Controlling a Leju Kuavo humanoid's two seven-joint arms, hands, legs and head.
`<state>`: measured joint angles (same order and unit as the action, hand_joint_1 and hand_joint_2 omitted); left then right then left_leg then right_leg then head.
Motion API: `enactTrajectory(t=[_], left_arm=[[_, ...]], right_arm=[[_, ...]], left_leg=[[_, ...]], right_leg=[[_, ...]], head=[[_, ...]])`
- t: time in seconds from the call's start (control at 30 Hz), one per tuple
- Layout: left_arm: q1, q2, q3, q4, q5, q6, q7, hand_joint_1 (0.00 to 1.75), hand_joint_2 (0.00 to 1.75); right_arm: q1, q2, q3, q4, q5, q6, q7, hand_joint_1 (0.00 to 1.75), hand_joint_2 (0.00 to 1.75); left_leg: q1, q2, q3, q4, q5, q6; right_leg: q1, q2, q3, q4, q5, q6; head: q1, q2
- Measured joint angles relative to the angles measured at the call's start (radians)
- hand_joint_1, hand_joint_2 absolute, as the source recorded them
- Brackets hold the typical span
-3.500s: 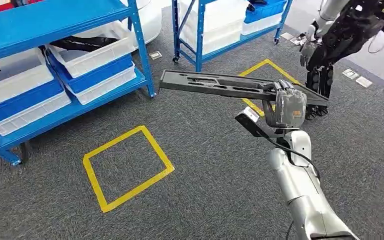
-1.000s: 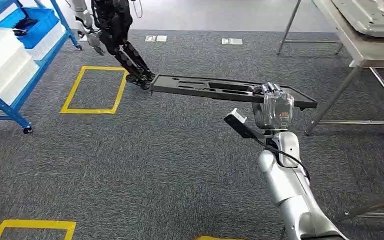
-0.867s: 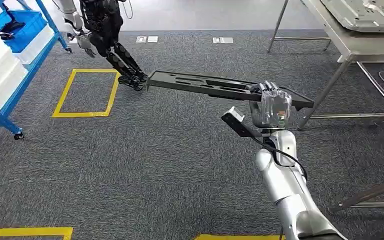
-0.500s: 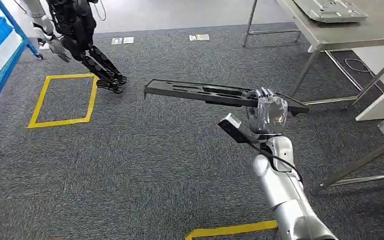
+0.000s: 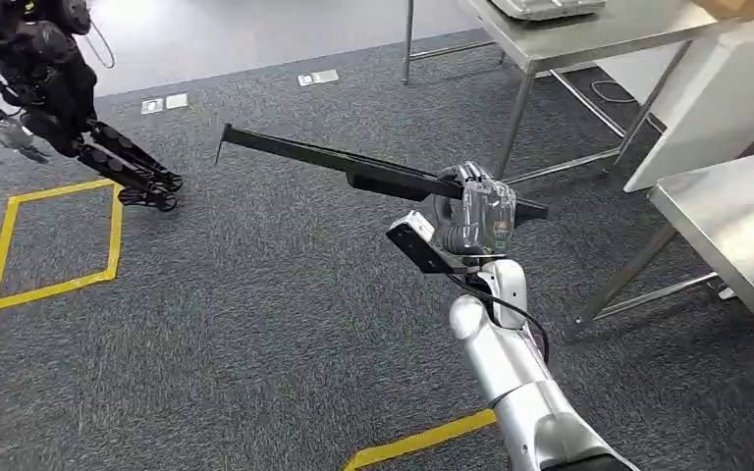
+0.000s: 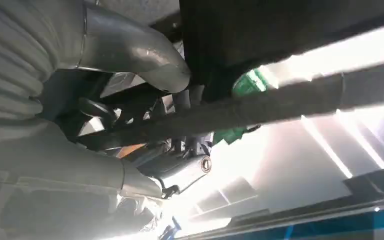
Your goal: Take the parts from the cabinet and place them on the table.
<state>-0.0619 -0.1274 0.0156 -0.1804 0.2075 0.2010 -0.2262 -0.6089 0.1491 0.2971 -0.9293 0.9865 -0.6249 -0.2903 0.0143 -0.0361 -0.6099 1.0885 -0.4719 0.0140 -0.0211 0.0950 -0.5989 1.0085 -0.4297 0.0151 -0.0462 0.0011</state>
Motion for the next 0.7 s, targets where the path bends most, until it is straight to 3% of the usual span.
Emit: enactTrajectory(t=[0.03, 0.07, 0.13, 0.17, 0.2, 0.23, 0.27, 0.33, 0.37, 0.4, 0.47, 0.5, 0.53, 0.57, 0.67, 0.7], left_arm=[[0.0, 0.0, 0.0, 0.0, 0.0, 0.0, 0.0, 0.0, 1.75], [0.001, -0.001, 0.0, 0.0, 0.0, 0.0, 0.0, 0.0, 1.75], [-0.001, -0.002, 0.0, 0.0, 0.0, 0.0, 0.001, 0.0, 1.75], [-0.001, -0.003, 0.0, 0.0, 0.0, 0.001, 0.002, 0.0, 1.75], [-0.003, -0.005, 0.0, 0.0, 0.0, 0.001, 0.002, 0.0, 1.75], [-0.004, -0.006, 0.001, 0.0, 0.0, 0.002, 0.002, 0.0, 1.75], [-0.004, -0.007, 0.001, 0.0, 0.0, 0.002, 0.001, 0.0, 1.75], [-0.001, -0.007, 0.002, 0.0, 0.0, 0.004, 0.001, 0.0, 1.75], [-0.001, -0.007, 0.003, 0.0, 0.001, 0.009, 0.002, 0.0, 1.75], [-0.002, -0.007, 0.006, 0.0, 0.007, 0.016, 0.005, 0.0, 1.75], [-0.004, -0.01, 0.016, 0.0, 0.018, 0.031, 0.01, 0.0, 1.75], [-0.005, -0.011, 0.019, 0.0, 0.02, 0.033, 0.01, 0.0, 1.75], [-0.006, -0.011, 0.021, 0.0, 0.018, 0.036, 0.01, 0.0, 1.75], [-0.006, -0.013, 0.021, 0.0, 0.013, 0.038, 0.008, 0.0, 1.75], [-0.006, -0.015, 0.021, 0.0, 0.008, 0.037, -0.015, 0.0, 1.75], [-0.006, -0.016, 0.022, -0.001, 0.008, 0.033, -0.024, 0.0, 1.75]], right_arm=[[-0.007, 0.005, 0.001, 0.003, -0.001, 0.0, 0.0, 1.75, 1.75], [-0.015, 0.009, 0.002, 0.006, -0.002, 0.0, 0.0, 1.75, 1.75], [-0.018, 0.014, 0.004, 0.011, -0.002, 0.0, 0.0, 1.75, 1.75], [-0.019, 0.014, 0.004, 0.014, -0.002, 0.0, 0.0, 1.75, 1.75], [-0.019, 0.013, 0.005, 0.016, -0.002, -0.001, 0.0, 1.75, 1.75], [-0.022, 0.012, 0.005, 0.016, -0.003, -0.002, 0.0, 1.75, 1.75], [-0.025, 0.015, 0.006, 0.019, -0.003, -0.002, 0.0, 1.75, 1.75], [-0.029, 0.018, 0.007, 0.022, 0.005, -0.002, 0.0, 1.75, 1.75], [-0.028, 0.018, 0.008, 0.024, 0.011, -0.001, 0.003, 1.75, 1.75], [-0.028, 0.017, 0.009, 0.027, 0.019, 0.0, 0.01, 1.75, 1.75], [-0.03, 0.017, 0.01, 0.028, 0.031, 0.002, 0.02, 1.75, 1.75], [-0.035, 0.018, 0.012, 0.028, 0.032, 0.002, 0.021, 1.75, 1.75], [-0.04, 0.018, 0.015, 0.028, 0.034, 0.002, 0.022, 1.75, 1.75], [-0.046, 0.021, 0.019, 0.028, 0.036, 0.002, 0.022, 1.75, 1.75], [-0.052, 0.024, 0.027, 0.035, 0.035, 0.002, 0.019, 1.75, 1.75], [-0.052, 0.025, 0.027, 0.037, 0.035, 0.002, 0.019, 1.75, 1.75]], left_leg=[[0.006, -0.066, 0.028, -0.061, 0.007, 0.001], [0.006, -0.071, 0.03, -0.073, 0.005, -0.003], [-0.003, -0.047, 0.029, -0.07, 0.008, 0.0], [-0.005, -0.03, 0.031, -0.076, 0.014, 0.008], [0.005, -0.012, 0.032, -0.09, 0.023, 0.02], [0.0, -0.001, 0.033, -0.093, 0.026, 0.025], [-0.001, 0.012, 0.031, -0.093, 0.028, 0.03], [-0.006, 0.044, 0.029, -0.093, 0.027, 0.031], [-0.007, 0.06, 0.029, -0.093, 0.027, 0.031], [-0.007, 0.074, 0.029, -0.093, 0.027, 0.031], [-0.007, 0.1, 0.03, -0.093, 0.026, 0.03], [-0.008, 0.111, 0.031, -0.092, 0.025, 0.028], [-0.011, 0.12, 0.032, -0.091, 0.024, 0.026], [-0.021, 0.129, 0.028, -0.086, 0.02, 0.018], [-0.016, 0.157, 0.032, -0.088, 0.022, 0.008], [-0.015, 0.164, 0.033, -0.087, 0.018, 0.0]], right_leg=[[0.0, 0.008, -0.003, 0.001, 0.001, 0.002], [0.007, 0.019, -0.01, 0.003, 0.004, 0.007], [-0.004, 0.039, -0.017, -0.002, 0.011, 0.019], [-0.006, 0.055, -0.021, -0.01, 0.018, 0.03], [-0.005, 0.036, -0.029, 0.003, 0.013, 0.03], [0.005, -0.03, -0.05, 0.034, -0.007, 0.025], [0.005, -0.063, -0.08, 0.097, -0.042, 0.018], [0.005, -0.081, -0.152, 0.259, -0.107, 0.012], [0.005, -0.083, -0.177, 0.32, -0.122, 0.015], [0.005, -0.084, -0.177, 0.324, -0.119, 0.021], [0.005, -0.097, -0.094, 0.183, -0.069, 0.038], [0.007, -0.123, -0.032, 0.073, -0.036, 0.041], [0.012, -0.17, 0.011, 0.002, -0.023, 0.037], [0.018, -0.174, 0.02, -0.013, -0.019, 0.027], [0.021, -0.136, 0.01, -0.011, -0.012, 0.013], [0.014, -0.123, 0.012, -0.018, -0.005, 0.003]], head=[[0.0, 0.0], [0.002, 0.0], [0.0, 0.0], [0.001, 0.0], [0.002, 0.0], [0.006, 0.0], [0.014, 0.0], [0.016, 0.0], [0.018, 0.0], [0.018, 0.0], [0.02, 0.0], [0.02, 0.0], [0.021, 0.0], [0.022, 0.0], [0.019, 0.0], [0.019, 0.0]])
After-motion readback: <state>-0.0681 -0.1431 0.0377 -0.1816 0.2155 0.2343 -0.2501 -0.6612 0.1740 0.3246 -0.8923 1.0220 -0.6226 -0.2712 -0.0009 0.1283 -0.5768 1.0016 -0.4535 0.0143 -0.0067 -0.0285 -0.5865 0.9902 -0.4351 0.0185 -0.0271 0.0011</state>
